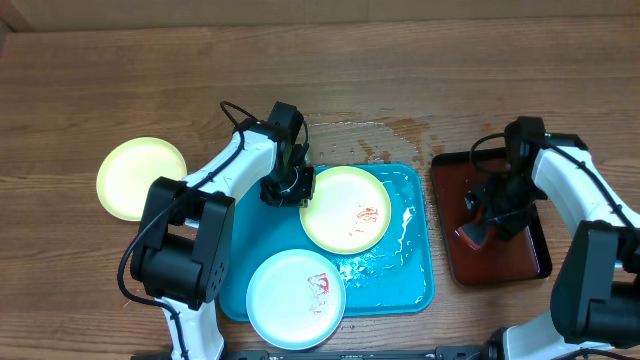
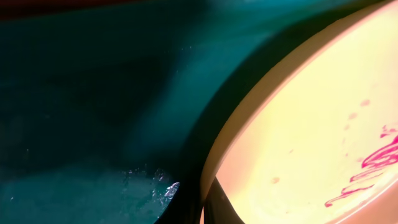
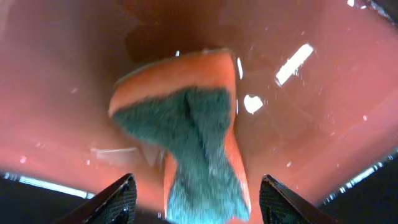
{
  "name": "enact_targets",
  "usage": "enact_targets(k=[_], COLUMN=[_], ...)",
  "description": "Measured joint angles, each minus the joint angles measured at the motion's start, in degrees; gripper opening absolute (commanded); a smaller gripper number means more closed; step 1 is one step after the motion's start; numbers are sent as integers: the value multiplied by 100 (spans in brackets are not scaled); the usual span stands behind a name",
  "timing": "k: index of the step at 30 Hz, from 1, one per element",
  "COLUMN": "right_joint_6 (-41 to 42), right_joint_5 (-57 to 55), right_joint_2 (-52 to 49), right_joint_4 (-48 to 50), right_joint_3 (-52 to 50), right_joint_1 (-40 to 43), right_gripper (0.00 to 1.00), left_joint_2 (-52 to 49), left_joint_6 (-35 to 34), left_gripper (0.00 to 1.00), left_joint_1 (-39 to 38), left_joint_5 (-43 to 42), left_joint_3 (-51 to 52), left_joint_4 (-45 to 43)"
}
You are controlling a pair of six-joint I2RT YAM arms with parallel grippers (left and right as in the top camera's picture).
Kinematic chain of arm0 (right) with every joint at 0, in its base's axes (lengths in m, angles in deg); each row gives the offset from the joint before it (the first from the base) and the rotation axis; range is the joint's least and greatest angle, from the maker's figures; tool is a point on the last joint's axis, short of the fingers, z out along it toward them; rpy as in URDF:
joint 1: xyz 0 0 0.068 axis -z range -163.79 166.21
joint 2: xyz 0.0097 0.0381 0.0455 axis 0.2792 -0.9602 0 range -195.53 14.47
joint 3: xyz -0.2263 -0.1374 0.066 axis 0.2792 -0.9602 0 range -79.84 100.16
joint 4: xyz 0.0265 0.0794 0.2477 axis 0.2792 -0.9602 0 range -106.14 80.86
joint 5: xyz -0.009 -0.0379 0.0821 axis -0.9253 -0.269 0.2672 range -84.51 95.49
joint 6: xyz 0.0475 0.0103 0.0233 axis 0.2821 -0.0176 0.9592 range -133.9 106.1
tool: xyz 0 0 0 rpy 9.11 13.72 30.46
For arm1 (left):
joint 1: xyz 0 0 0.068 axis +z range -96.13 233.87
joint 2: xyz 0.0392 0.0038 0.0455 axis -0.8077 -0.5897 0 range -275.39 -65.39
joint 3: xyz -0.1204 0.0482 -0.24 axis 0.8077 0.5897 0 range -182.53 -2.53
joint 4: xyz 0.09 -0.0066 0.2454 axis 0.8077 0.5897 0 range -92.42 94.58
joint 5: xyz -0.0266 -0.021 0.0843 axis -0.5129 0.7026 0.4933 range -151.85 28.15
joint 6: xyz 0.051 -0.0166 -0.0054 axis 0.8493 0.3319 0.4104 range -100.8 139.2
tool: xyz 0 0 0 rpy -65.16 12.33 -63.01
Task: Clean dirty plates on tray and stack at the side
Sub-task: 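Lower the right gripper onto the sponge on the dark tray and grasp it, then carry the sponge with the right gripper onto the held yellow plate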
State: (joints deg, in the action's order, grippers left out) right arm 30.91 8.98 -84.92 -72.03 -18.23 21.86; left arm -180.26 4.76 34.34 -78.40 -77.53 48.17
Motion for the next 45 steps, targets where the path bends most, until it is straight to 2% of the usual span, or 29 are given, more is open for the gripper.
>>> enact_targets(k=[1, 3, 4, 12, 18, 28, 35, 40, 45], right_joint_6=[20, 11, 61, -57, -726, -2361, -3825, -4409, -4470], right_joint_5=[-13, -46, -48, -28, 15, 481, 1749, 2238, 2417], right_joint_2=[0, 0, 0, 0, 0, 50, 90, 199, 323], right_joint_4=[114, 354, 444, 719, 647, 522, 326, 122, 136], right_joint_3=[-72, -240, -317, -505, -420, 378, 398, 398, 398], right_joint_1=[0, -2, -2, -2, -2, -2, -22, -361, -1244], right_gripper=[55, 17, 4, 4, 4, 4, 4, 4, 4], left_joint_2=[0, 0, 0, 0, 0, 0, 0, 0, 0], left_joint_6=[0, 0, 0, 0, 0, 0, 0, -2, -4], left_gripper=[4, 4, 4, 4, 4, 4, 4, 5, 4], left_joint_1=[0, 0, 0, 0, 0, 0, 0, 0, -2], left_joint_5=[-2, -13, -13, -17, -17, -17, -39, -39, -42], left_joint_3=[0, 0, 0, 0, 0, 0, 0, 0, 0], left_joint_4=[-2, -2, -2, 13, 17, 20, 20, 20, 17])
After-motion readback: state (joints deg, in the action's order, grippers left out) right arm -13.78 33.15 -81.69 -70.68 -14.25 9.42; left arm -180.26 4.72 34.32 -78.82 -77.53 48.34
